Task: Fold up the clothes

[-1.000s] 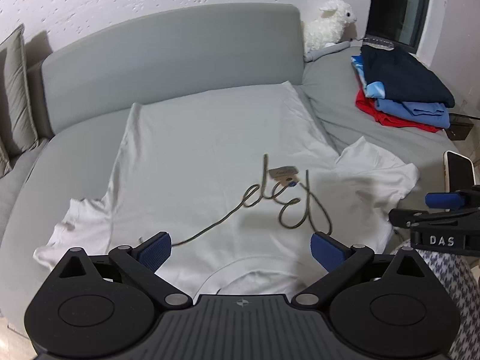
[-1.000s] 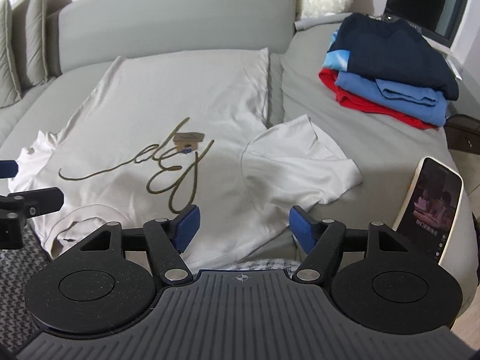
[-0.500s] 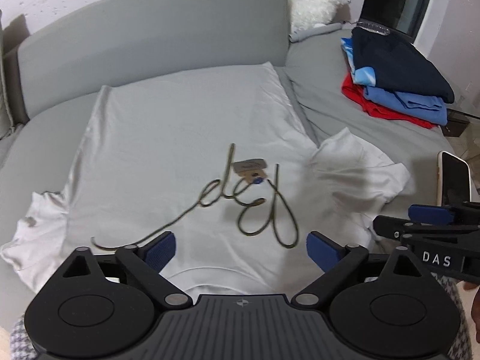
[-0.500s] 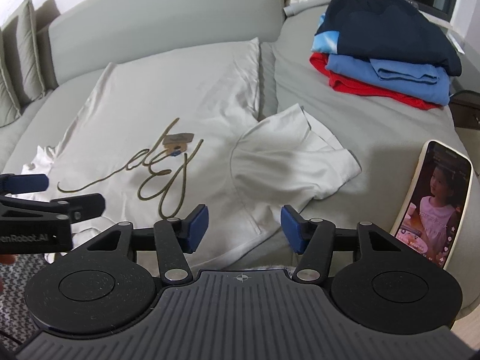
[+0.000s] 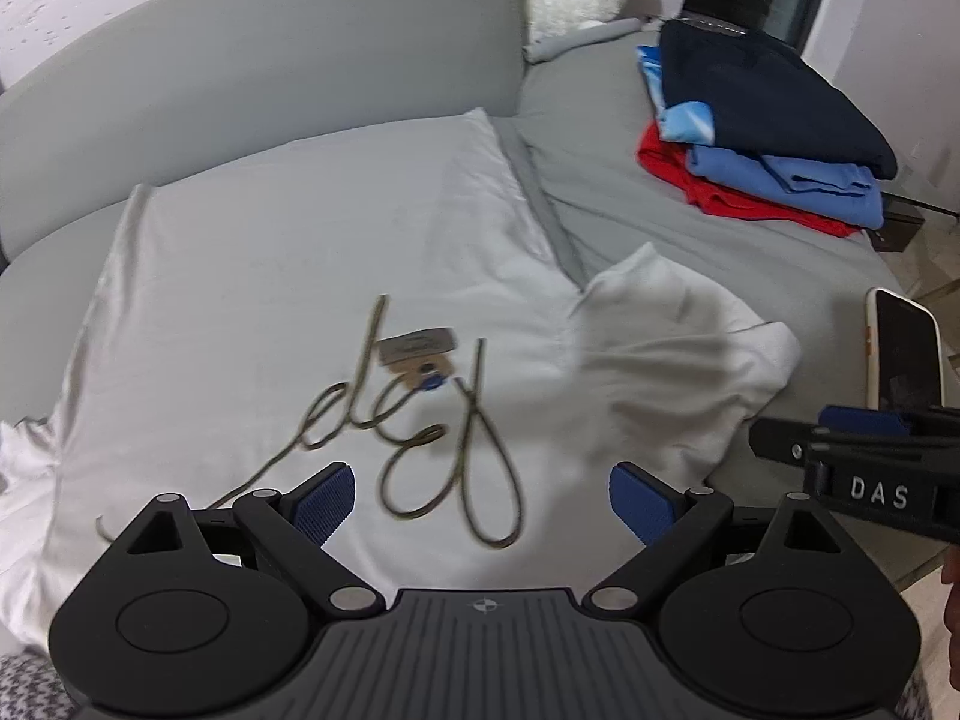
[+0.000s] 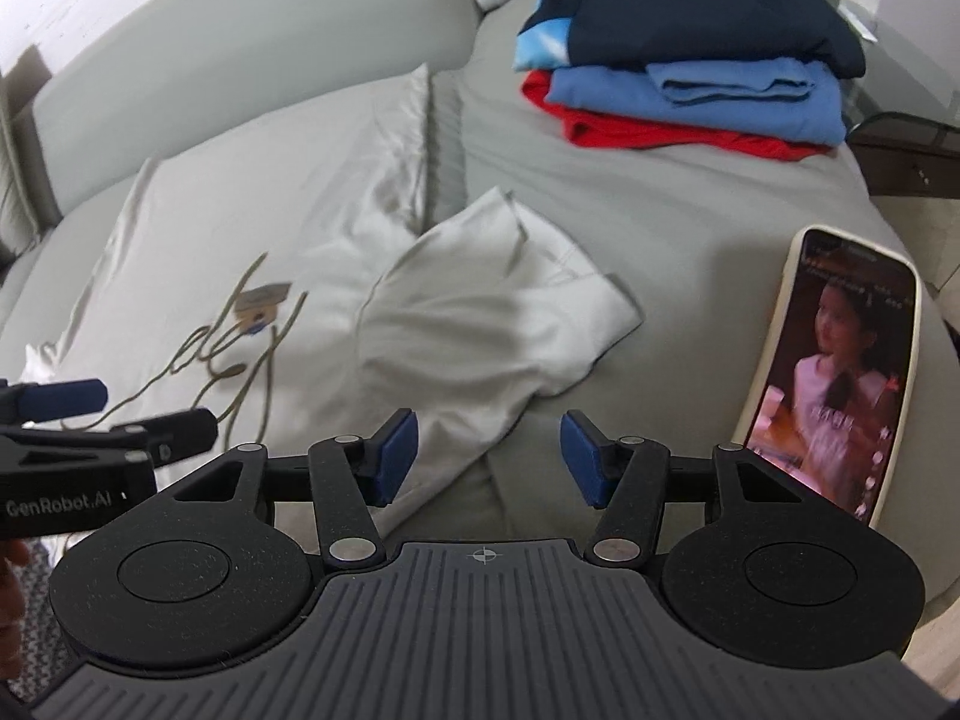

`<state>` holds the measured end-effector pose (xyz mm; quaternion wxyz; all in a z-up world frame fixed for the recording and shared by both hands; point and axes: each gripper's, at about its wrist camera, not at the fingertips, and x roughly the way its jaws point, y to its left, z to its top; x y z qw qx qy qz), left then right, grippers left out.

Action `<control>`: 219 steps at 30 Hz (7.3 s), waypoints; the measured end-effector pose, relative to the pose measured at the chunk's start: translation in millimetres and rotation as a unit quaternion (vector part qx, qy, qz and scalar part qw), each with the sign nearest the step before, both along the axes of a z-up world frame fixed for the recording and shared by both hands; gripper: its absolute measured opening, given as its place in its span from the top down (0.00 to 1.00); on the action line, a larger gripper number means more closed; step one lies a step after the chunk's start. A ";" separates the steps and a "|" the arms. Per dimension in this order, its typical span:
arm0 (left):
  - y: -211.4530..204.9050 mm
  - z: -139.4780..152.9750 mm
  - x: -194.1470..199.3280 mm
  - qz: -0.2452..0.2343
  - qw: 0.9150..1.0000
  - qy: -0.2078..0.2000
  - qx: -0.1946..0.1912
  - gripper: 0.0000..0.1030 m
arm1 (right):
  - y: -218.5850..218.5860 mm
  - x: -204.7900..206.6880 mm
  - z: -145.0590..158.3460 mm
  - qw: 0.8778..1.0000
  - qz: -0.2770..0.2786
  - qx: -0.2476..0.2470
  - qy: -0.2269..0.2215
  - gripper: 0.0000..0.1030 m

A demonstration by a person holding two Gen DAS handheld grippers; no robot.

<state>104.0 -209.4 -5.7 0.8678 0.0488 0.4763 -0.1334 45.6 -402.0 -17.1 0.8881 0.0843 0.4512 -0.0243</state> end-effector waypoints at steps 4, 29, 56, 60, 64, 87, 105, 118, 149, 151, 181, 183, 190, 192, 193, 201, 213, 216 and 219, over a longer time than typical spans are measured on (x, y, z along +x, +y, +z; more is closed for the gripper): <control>-14.9 -5.6 5.8 -0.014 1.000 0.001 -0.011 0.10 | -14.0 4.4 -1.2 1.000 -0.012 0.002 -0.013 0.43; -42.8 -21.8 22.0 -0.050 0.999 0.005 0.016 0.10 | -80.0 44.9 -38.5 0.985 -0.113 0.132 -0.016 0.88; 95.5 -4.2 0.3 0.086 0.996 -0.018 0.018 0.11 | 123.7 28.9 -4.3 0.984 0.165 -0.056 -0.037 0.97; 104.1 -7.1 -1.0 0.093 0.995 -0.014 0.019 0.11 | 137.9 26.9 -18.5 0.983 0.179 -0.041 -0.007 0.97; 102.5 -5.7 0.0 0.089 0.996 -0.020 0.014 0.11 | 140.4 31.0 -33.7 0.983 0.177 -0.014 0.036 0.72; -33.9 -34.9 90.1 -0.093 0.995 -0.020 -0.015 0.81 | 35.7 32.9 -27.3 0.994 0.089 0.049 0.033 0.95; 7.9 -50.7 97.9 -0.044 0.999 -0.020 -0.006 0.64 | 24.7 25.3 -44.5 0.992 0.080 0.072 0.067 0.88; -19.4 -72.0 97.3 -0.141 0.988 -0.043 0.037 0.95 | 21.8 25.4 -46.6 0.991 0.083 0.090 0.058 0.88; 6.1 -58.9 23.7 -0.112 0.993 -0.014 0.015 0.99 | 53.9 91.1 -53.0 0.991 0.102 0.068 0.054 0.92; 6.9 -55.8 21.2 -0.116 0.993 -0.011 0.021 0.99 | 54.3 89.9 -56.0 0.992 0.097 0.055 0.063 0.94; -1.3 -36.9 -6.6 -0.108 0.994 0.022 0.021 0.73 | 57.0 27.9 -40.4 0.990 0.083 0.042 0.104 0.83; 5.0 -28.5 -7.3 -0.093 0.995 0.015 0.027 0.62 | 57.9 24.4 -33.3 0.990 0.088 0.042 0.098 0.83; 49.2 -9.7 -14.4 -0.026 0.999 0.024 0.020 0.46 | 82.3 14.1 -6.5 0.992 0.107 0.027 0.065 0.81; 62.1 -7.4 -18.7 -0.012 0.999 0.025 0.022 0.43 | 94.5 9.9 -0.9 0.992 0.114 0.027 0.056 0.78; 69.7 -5.4 -21.5 -0.004 0.999 0.026 0.023 0.41 | 99.8 8.4 0.1 0.991 0.118 0.027 0.053 0.76; 124.1 8.7 -41.0 0.047 0.998 0.017 0.029 0.30 | 149.8 -4.7 8.7 0.987 0.151 0.021 0.043 0.72; 221.1 25.4 -59.9 0.172 0.985 0.015 0.006 0.21 | 229.0 -13.8 27.0 0.978 0.208 0.017 0.015 0.62; 247.5 29.2 -63.5 0.204 0.979 0.010 -0.014 0.21 | 254.4 -14.9 31.8 0.972 0.234 0.022 0.005 0.61; 272.2 31.4 -64.5 0.233 0.972 0.006 -0.028 0.22 | 276.3 -13.2 36.0 0.967 0.253 0.023 0.001 0.61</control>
